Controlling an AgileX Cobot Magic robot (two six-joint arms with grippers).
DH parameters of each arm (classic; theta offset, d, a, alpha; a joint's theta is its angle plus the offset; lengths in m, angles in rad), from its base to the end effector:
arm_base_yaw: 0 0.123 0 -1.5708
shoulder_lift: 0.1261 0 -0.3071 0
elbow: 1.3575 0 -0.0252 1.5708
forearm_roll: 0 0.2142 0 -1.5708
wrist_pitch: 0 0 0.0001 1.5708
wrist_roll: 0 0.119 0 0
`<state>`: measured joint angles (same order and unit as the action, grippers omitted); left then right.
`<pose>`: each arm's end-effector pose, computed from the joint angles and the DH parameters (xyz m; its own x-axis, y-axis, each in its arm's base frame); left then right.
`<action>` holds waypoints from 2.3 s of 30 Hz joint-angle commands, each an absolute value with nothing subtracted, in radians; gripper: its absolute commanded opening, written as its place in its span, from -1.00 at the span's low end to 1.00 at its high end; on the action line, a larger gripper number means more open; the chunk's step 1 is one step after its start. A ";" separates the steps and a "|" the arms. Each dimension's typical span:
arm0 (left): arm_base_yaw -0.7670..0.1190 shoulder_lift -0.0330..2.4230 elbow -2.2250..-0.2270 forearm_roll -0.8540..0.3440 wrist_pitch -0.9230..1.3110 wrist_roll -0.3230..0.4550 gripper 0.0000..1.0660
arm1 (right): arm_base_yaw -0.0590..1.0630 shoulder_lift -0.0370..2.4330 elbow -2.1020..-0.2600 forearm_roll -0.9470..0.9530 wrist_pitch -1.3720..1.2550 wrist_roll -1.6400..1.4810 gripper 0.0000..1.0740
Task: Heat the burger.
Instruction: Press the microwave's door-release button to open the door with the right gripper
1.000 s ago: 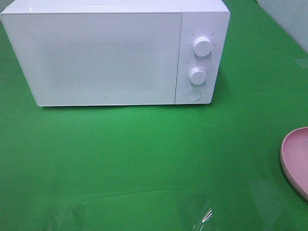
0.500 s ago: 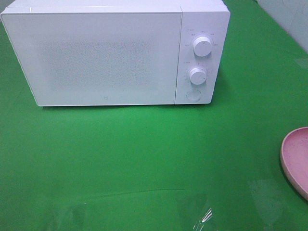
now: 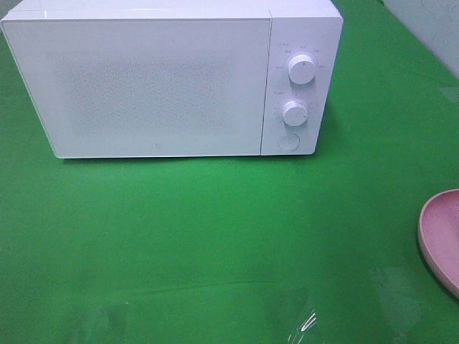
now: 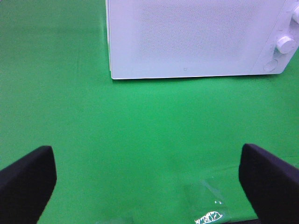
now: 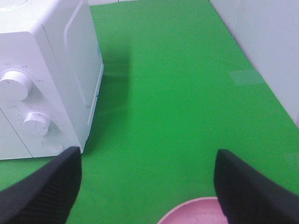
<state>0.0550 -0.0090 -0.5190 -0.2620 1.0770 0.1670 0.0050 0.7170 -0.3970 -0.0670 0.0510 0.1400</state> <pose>-0.0386 -0.0293 0.2529 -0.4253 0.0161 -0.9049 0.1692 0.9836 -0.0620 0.1242 0.0002 0.2940 -0.2793 0.0716 -0.9575 0.0187 0.9974 0.0691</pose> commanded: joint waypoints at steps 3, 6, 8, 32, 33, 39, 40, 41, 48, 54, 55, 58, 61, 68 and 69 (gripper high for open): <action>0.051 -0.022 -0.517 -0.266 1.071 0.165 0.85 | 0.009 0.764 -0.354 -0.074 -0.147 0.146 0.41; 0.051 -0.022 -0.517 -0.266 1.071 0.165 0.85 | 0.009 0.814 -0.346 -0.077 -0.201 0.146 0.41; 0.051 -0.022 -0.517 -0.266 1.071 0.165 0.85 | 0.009 0.857 -0.334 -0.073 -0.263 0.146 0.41; 0.051 -0.021 -0.517 -0.266 1.071 0.165 0.85 | 0.288 1.220 -0.284 0.416 -0.790 -0.330 0.39; 0.051 -0.021 -0.517 -0.266 1.071 0.165 0.85 | 0.288 1.220 -0.284 0.416 -0.790 -0.330 0.39; 0.051 -0.021 -0.517 -0.266 1.071 0.165 0.85 | 0.468 1.265 -0.284 0.609 -0.935 -0.418 0.39; 0.051 -0.021 -0.517 -0.266 1.071 0.165 0.85 | 0.468 1.265 -0.284 0.609 -0.935 -0.418 0.39; 0.051 -0.021 -0.517 -0.266 1.071 0.165 0.85 | 0.521 1.288 -0.285 0.654 -0.967 -0.444 0.39; 0.051 -0.021 -0.517 -0.266 1.071 0.165 0.85 | 0.706 1.390 -0.287 0.832 -1.068 -0.487 0.39; 0.051 -0.021 -0.517 -0.266 1.071 0.165 0.85 | 0.835 1.460 -0.289 0.914 -1.159 -0.485 0.39; 0.051 -0.021 -0.517 -0.266 1.071 0.165 0.85 | 0.872 1.487 -0.301 0.951 -1.169 -0.485 0.39; 0.051 -0.021 -0.517 -0.266 1.071 0.165 0.85 | 0.905 1.522 -0.330 0.979 -1.169 -0.486 0.39; 0.051 -0.021 -0.517 -0.266 1.071 0.165 0.85 | 0.917 1.547 -0.352 0.979 -1.169 -0.485 0.39; 0.051 -0.021 -0.517 -0.266 1.071 0.165 0.85 | 0.925 1.642 -0.426 0.971 -1.166 -0.460 0.39; 0.051 -0.021 -0.517 -0.266 1.071 0.165 0.85 | 0.925 1.665 -0.441 0.967 -1.166 -0.438 0.39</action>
<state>0.0550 -0.0090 -0.5190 -0.2620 1.0770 0.1670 0.9230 1.6380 -0.4160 0.9760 -1.1520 -0.4610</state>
